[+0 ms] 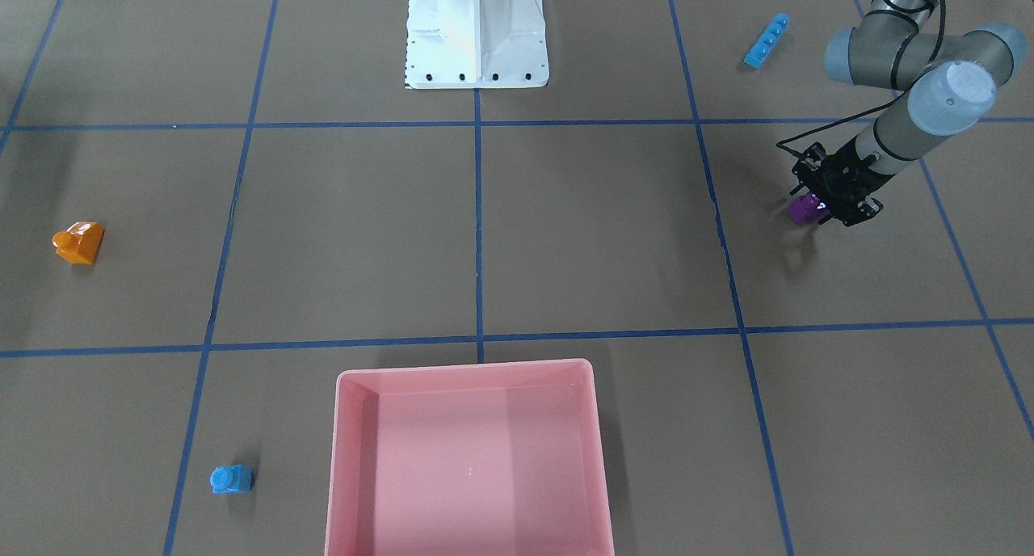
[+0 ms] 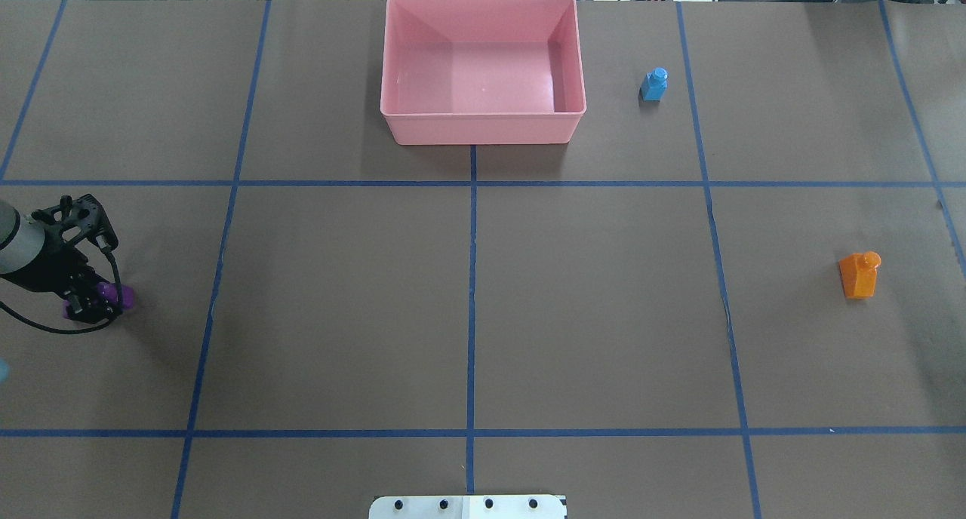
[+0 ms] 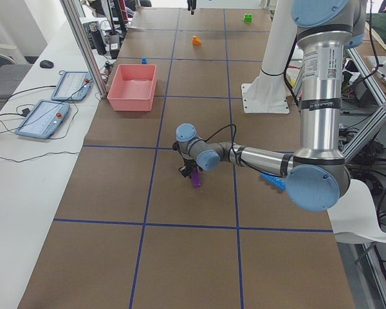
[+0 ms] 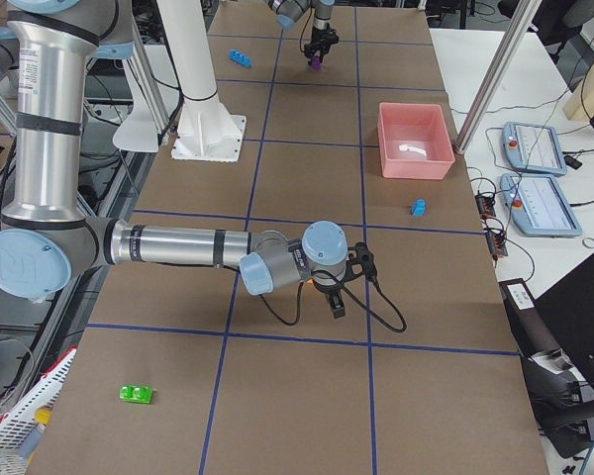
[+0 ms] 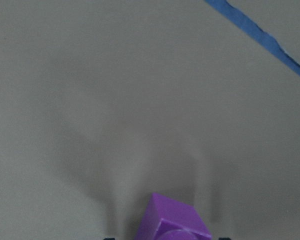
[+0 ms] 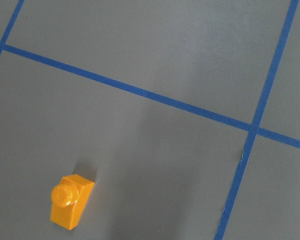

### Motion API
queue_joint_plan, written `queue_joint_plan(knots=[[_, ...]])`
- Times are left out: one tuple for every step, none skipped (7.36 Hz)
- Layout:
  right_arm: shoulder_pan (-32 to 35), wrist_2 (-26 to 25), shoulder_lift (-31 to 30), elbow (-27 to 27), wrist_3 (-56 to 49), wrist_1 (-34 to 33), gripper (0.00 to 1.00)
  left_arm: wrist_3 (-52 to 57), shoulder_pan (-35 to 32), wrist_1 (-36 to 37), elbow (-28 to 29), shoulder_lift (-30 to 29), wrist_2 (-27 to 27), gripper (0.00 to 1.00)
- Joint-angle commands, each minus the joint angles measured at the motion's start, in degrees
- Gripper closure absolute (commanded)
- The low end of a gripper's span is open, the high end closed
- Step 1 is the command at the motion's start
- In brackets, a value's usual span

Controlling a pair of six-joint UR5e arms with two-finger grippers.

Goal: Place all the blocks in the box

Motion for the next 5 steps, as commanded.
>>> queue_joint_plan(knots=[[0.0,-0.1,0.0,0.0,0.0,0.1,0.0,-13.6,-0.5,6.7,-3.9,-4.6,-5.3,1.0],[0.0,-0.2,0.0,0.0,0.0,0.0,0.0,-17.7,-2.1,18.4,-6.4,-10.7,-7.4,1.0],[0.0,-0.2,0.0,0.0,0.0,0.1,0.0,-23.6,-2.0,28.4,-7.3,-19.4,-7.3,1.0],[0.0,-0.2,0.1,0.0,0.0,0.1,0.0,-32.2,-1.8,34.0,-4.8,-30.0,-7.3,1.0],[0.0,-0.2,0.1,0.1,0.0,0.1,0.0,-39.5,-1.7,34.1,1.3,-38.5,-7.5,1.0]])
